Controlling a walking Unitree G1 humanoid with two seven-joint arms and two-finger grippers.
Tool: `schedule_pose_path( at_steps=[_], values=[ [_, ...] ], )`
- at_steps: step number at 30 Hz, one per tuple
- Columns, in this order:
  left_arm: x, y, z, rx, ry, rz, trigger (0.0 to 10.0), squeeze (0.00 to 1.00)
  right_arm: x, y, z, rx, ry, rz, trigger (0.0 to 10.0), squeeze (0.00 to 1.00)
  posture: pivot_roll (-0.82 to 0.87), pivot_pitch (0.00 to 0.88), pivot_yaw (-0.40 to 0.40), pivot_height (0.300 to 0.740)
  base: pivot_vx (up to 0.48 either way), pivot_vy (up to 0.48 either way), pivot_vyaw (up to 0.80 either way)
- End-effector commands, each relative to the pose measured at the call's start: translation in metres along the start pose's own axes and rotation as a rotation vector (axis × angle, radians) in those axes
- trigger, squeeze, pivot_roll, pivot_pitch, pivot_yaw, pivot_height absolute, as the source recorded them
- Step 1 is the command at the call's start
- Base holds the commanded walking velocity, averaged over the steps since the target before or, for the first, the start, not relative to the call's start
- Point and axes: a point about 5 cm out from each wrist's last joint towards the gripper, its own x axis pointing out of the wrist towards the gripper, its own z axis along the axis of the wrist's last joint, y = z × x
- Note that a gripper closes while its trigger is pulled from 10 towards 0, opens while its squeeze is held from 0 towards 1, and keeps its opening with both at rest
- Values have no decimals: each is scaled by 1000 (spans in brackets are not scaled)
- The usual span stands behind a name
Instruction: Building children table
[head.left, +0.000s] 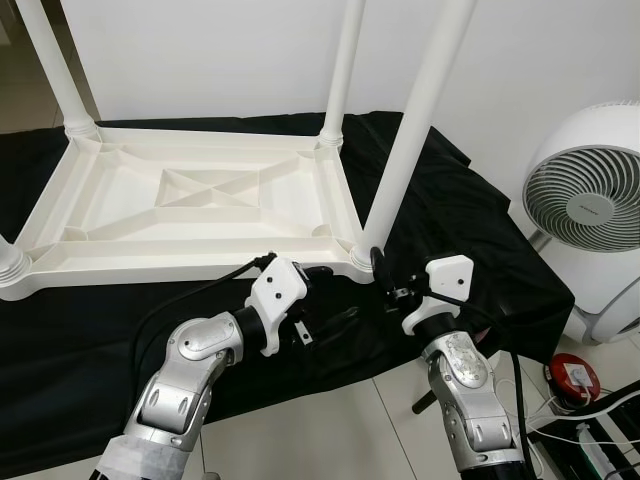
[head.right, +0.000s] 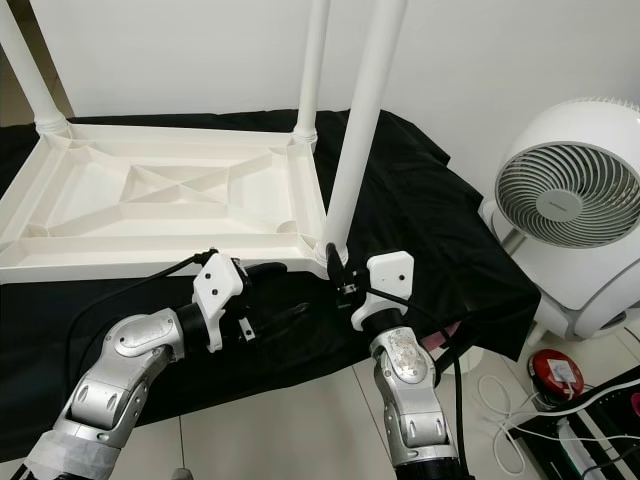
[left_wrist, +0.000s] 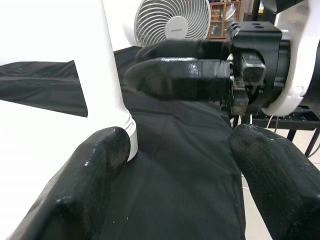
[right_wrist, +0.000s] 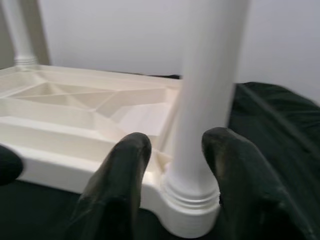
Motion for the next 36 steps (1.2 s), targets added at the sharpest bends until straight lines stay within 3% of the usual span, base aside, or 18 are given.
schedule_pose_path(
  at_steps=[1, 3, 6, 7, 9, 10, 15, 17, 22, 30, 36],
  values=[
    [-1, 3, 2, 7, 1, 93, 10000, 0, 2, 1, -3, 24, 23, 36, 0, 0, 13, 8, -110, 740, 0, 0, 0],
    [-2, 6, 3, 24, 2, 118, 10000, 0, 8, 2, -8, 48, 58, 101, 0, 0, 21, 11, -117, 740, 0, 0, 0],
    [-2, 6, 3, 24, 2, 118, 10000, 0, 8, 2, -8, 48, 58, 101, 0, 0, 21, 11, -117, 740, 0, 0, 0],
    [-3, 7, 3, 28, 0, 133, 10000, 0, 14, -1, -12, 61, 85, 116, 8941, 0, 24, 10, -123, 740, 0, 0, 0],
    [-3, 7, 3, 28, 0, 133, 10000, 0, 14, -1, -12, 61, 85, 116, 8941, 0, 24, 10, -123, 740, 0, 0, 0],
    [-3, 9, 3, 33, 5, 151, 10000, 0, 20, -6, -16, 58, 107, 126, 10000, 0, 24, 10, -123, 740, 0, 0, 0],
    [-2, 12, 2, 32, 20, 174, 10000, 0, 29, -18, -19, 41, 131, 118, 10000, 0, 19, 4, -117, 740, 0, 0, 0],
    [0, 17, 0, 42, 44, 200, 10000, 0, 35, -35, -18, 30, 138, 100, 10000, 0, 14, 0, -108, 740, 0, 0, 0],
    [3, 28, -5, 69, 82, 267, 10000, 0, 39, -53, -16, 10, 138, 84, 10000, 0, 12, 0, -99, 740, 0, 0, 0],
    [10, 50, -10, 79, 147, 389, 10000, 0, 42, -89, -13, -20, 140, -46, 10000, 0, 14, 0, -92, 740, 0, 0, 0],
    [24, 67, -12, 76, 187, 461, 10000, 0, 42, -97, -11, -7, 120, -91, 10000, 0, 8, 0, -81, 740, 0, 0, 0]
  ],
)
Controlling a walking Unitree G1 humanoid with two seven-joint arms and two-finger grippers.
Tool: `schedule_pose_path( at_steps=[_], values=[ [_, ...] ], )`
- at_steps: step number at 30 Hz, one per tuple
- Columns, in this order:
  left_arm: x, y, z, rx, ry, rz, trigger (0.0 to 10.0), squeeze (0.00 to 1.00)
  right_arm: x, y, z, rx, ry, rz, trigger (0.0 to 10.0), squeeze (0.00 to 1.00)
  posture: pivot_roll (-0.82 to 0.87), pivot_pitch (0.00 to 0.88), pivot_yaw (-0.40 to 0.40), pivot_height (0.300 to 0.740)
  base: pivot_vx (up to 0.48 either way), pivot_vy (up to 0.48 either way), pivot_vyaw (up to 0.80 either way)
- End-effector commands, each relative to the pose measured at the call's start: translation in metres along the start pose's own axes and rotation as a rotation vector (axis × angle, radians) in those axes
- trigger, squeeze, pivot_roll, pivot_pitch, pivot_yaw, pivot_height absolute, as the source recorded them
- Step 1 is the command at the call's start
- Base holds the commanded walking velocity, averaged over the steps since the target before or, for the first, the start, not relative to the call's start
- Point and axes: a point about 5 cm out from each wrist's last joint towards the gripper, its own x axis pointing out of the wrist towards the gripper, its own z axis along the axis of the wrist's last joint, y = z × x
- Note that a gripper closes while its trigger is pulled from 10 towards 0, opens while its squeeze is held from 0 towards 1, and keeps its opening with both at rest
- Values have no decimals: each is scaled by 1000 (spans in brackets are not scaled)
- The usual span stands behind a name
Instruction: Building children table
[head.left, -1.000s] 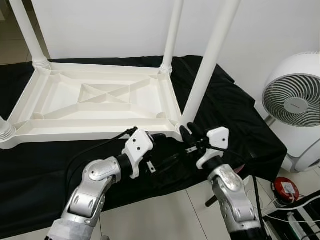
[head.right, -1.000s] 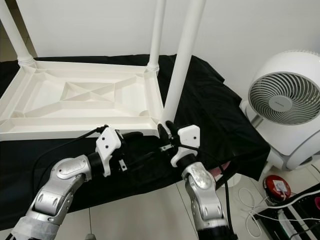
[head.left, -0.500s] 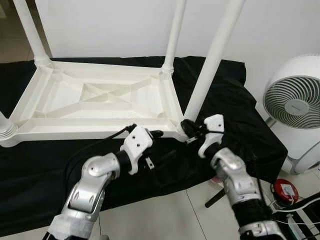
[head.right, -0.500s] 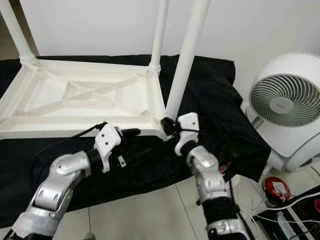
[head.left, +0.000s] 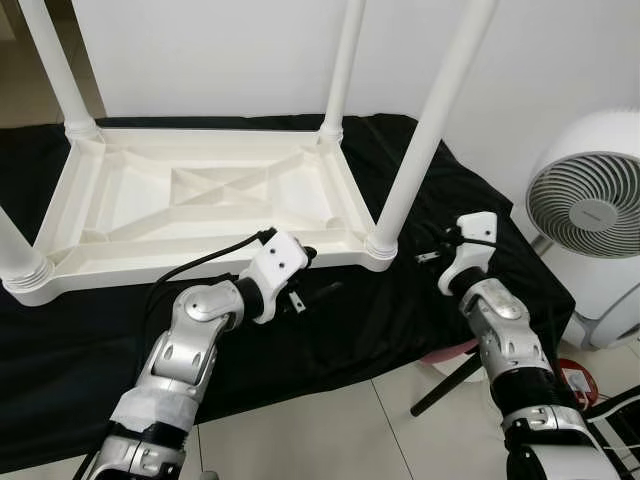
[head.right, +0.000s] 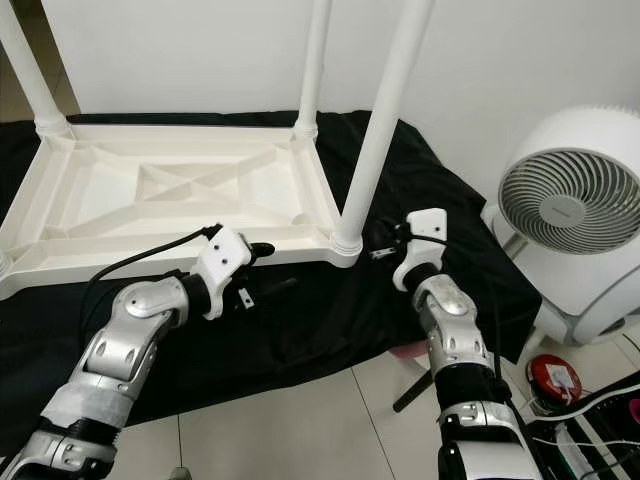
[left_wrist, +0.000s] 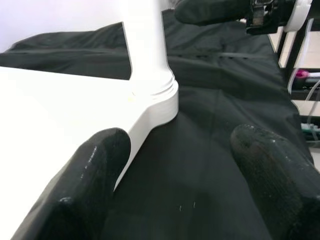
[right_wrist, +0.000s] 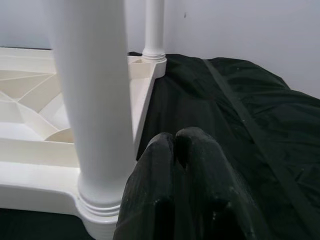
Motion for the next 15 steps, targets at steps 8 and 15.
schedule_pose_path(
  at_steps=[8, 15],
  values=[
    [12, 38, -10, -38, 98, 476, 10000, 0, -6, 16, -5, 49, -39, 61, 10000, 0, 1, 0, -70, 740, 0, 0, 0],
    [13, 41, -11, -40, 111, 489, 10000, 0, -7, 20, -6, 59, -45, 77, 10000, 0, 0, 0, -68, 740, 0, 0, 0]
  ],
)
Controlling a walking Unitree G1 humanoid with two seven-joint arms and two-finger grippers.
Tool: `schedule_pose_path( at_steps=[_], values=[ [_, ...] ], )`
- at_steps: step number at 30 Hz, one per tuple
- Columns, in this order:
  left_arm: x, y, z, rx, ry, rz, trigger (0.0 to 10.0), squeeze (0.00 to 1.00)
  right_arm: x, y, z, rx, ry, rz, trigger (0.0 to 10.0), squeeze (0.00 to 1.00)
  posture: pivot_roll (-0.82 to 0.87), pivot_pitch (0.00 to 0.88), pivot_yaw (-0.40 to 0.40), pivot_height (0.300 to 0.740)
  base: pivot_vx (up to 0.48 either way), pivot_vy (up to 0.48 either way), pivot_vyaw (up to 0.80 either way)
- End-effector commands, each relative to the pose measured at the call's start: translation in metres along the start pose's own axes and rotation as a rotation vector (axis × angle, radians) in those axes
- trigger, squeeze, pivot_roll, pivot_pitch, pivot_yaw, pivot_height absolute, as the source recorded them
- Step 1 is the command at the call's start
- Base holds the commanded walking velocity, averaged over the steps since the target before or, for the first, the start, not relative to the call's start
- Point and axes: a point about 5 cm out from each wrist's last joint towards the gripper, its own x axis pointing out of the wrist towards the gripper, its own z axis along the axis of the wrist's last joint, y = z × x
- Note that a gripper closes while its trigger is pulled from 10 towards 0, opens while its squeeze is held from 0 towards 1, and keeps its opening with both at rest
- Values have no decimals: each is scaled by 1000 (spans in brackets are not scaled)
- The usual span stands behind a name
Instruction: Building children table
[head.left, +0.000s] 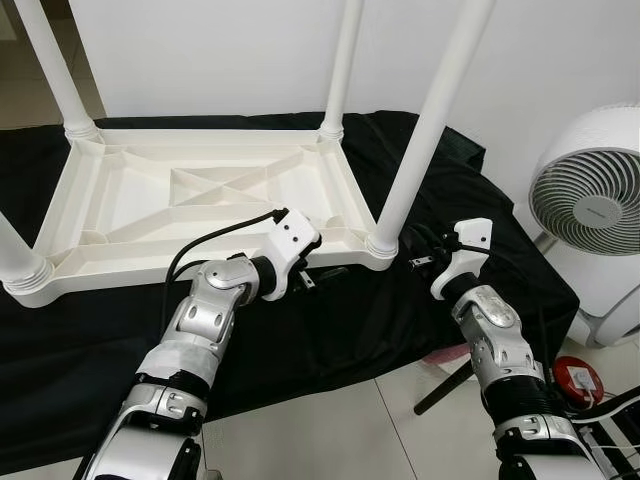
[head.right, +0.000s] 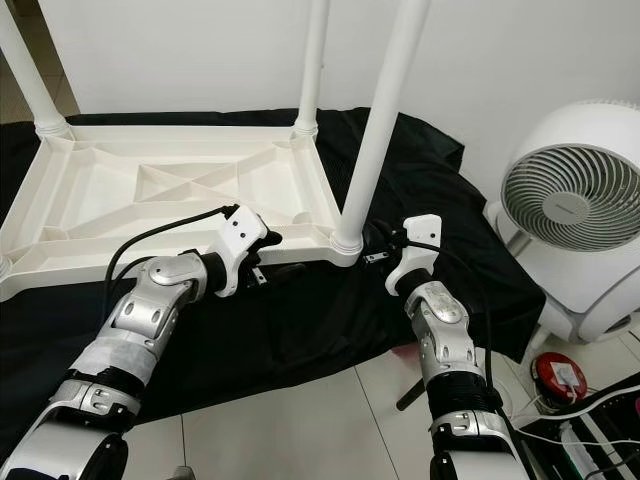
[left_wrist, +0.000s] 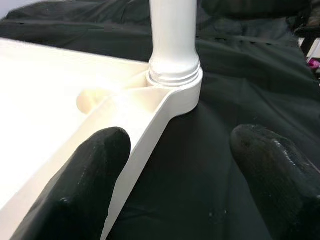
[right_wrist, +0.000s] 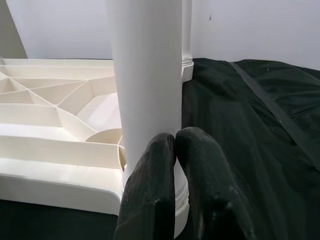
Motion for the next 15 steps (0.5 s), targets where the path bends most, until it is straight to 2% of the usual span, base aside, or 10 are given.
schedule_pose_path(
  at_steps=[1, 3, 10, 13, 15],
  values=[
    [-7, 33, -8, 0, 59, 550, 10000, 0, -9, 12, -8, 41, -4, 14, 10000, 0, -20, 0, -34, 740, 0, 0, 0],
    [-15, 52, -13, 9, 124, 662, 10000, 0, -22, 31, -15, 101, -20, 7, 10000, 0, -27, 0, -24, 740, 0, 0, 0],
    [-24, 67, -20, 5, 171, 738, 10000, 0, -29, 39, -17, 129, -40, -24, 10000, 0, -38, 0, -12, 740, 0, 0, 0],
    [-25, 69, -21, 2, 174, 747, 10000, 0, -29, 40, -17, 131, -43, -25, 10000, 0, -43, 0, -9, 740, 0, 0, 0],
    [-24, 71, -17, -4, 154, 748, 10000, 0, -30, 46, -15, 140, -50, -3, 10000, 0, -46, 0, -9, 740, 0, 0, 0]
  ],
)
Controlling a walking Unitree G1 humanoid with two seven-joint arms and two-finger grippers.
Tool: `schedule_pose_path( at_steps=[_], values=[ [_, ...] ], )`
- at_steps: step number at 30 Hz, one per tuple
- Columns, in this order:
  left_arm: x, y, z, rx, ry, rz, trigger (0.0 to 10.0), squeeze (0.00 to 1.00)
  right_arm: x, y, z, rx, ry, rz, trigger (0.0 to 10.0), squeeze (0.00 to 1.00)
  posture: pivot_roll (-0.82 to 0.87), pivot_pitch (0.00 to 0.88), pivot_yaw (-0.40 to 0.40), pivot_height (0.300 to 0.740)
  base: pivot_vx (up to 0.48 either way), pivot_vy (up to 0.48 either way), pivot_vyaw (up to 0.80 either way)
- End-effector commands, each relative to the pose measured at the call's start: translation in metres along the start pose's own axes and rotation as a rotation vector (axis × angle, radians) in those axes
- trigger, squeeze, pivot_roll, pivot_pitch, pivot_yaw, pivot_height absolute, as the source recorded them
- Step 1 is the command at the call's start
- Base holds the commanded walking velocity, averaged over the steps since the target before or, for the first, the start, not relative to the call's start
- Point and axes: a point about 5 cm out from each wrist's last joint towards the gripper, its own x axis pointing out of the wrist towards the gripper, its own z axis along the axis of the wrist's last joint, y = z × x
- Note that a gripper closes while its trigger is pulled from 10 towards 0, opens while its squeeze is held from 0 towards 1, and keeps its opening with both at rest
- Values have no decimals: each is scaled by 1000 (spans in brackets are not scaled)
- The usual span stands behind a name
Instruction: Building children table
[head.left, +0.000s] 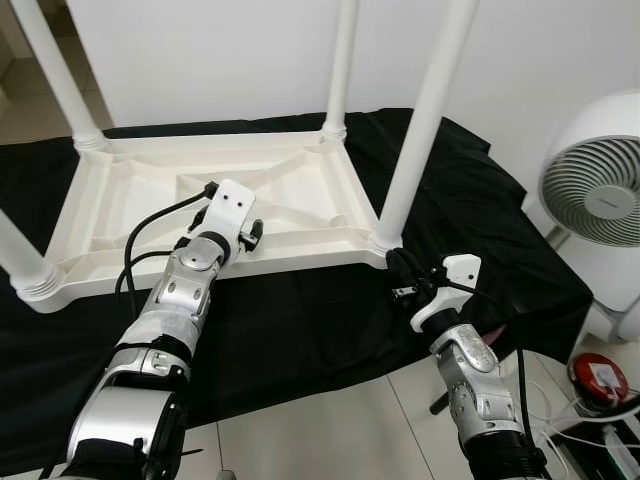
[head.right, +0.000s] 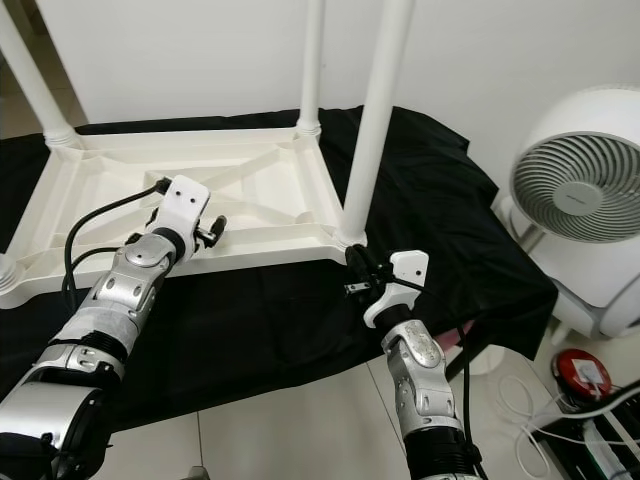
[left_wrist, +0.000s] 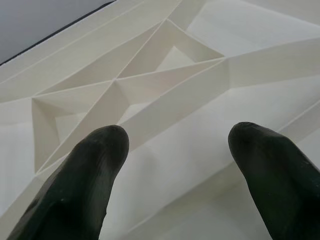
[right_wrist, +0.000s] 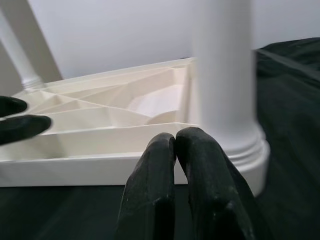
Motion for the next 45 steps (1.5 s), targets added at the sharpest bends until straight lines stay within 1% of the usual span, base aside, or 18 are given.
schedule_pose_path(
  at_steps=[1, 3, 10, 14, 29, 31, 34, 35, 37, 39, 40, 43, 45],
  values=[
    [3, 1, 7, 3, -23, 45, 10000, 0, -2, 3, 0, 11, -4, 7, 10000, 0, -46, 0, -9, 740, 0, 0, 0],
    [5, 0, 12, -10, -45, 37, 10000, 0, -3, 8, 2, 15, -4, 24, 10000, 0, -44, 0, -11, 740, 0, 0, 0],
    [6, -2, 16, -18, -71, 31, 10000, 0, -2, 10, 5, 13, -8, 32, 10000, 0, -41, 0, -14, 740, 0, 0, 0],
    [7, -6, 21, -23, -119, 59, 10000, 0, -2, 11, 6, 11, -3, 36, 10000, 0, -30, 0, -22, 740, 0, 0, 0],
    [5, -15, 21, -22, -166, 5, 10000, 0, -5, 11, 6, 11, 11, 35, 10000, 0, -28, 2, -25, 740, 0, 0, 0],
    [5, -17, 21, -48, -177, -11, 10000, 0, -5, 11, 6, 4, 13, 36, 10000, 0, -29, 1, -24, 740, 0, 0, 0],
    [4, -19, 20, -36, -184, -28, 10000, 0, -5, 11, 5, -14, 20, 40, 10000, 0, -32, 1, -23, 740, 0, 0, 0],
    [3, -22, 18, -28, -188, -56, 10000, 0, -6, 11, 5, -23, 23, 38, 10000, 0, -33, 0, -22, 740, 0, 0, 0],
    [3, -22, 18, -28, -188, -56, 10000, 0, -6, 11, 5, -23, 23, 38, 10000, 0, -33, 0, -22, 740, 0, 0, 0],
    [-2, -27, 12, -12, -196, -116, 10000, 0, -8, 9, 4, -29, 26, 28, 10000, 0, -37, 4, -19, 740, 0, 0, 0],
    [-2, -27, 12, -12, -196, -116, 10000, 0, -8, 9, 4, -29, 26, 28, 10000, 0, -37, 4, -19, 740, 0, 0, 0],
    [-10, -32, 5, 7, -241, -164, 10000, 0, -11, 7, 2, -32, 33, 9, 10000, 0, -39, 5, -18, 740, 0, 0, 0],
    [-11, -32, 4, 7, -242, -168, 10000, 0, -12, 7, 2, -32, 33, 6, 10000, 0, -39, 5, -18, 740, 0, 0, 0]
  ],
)
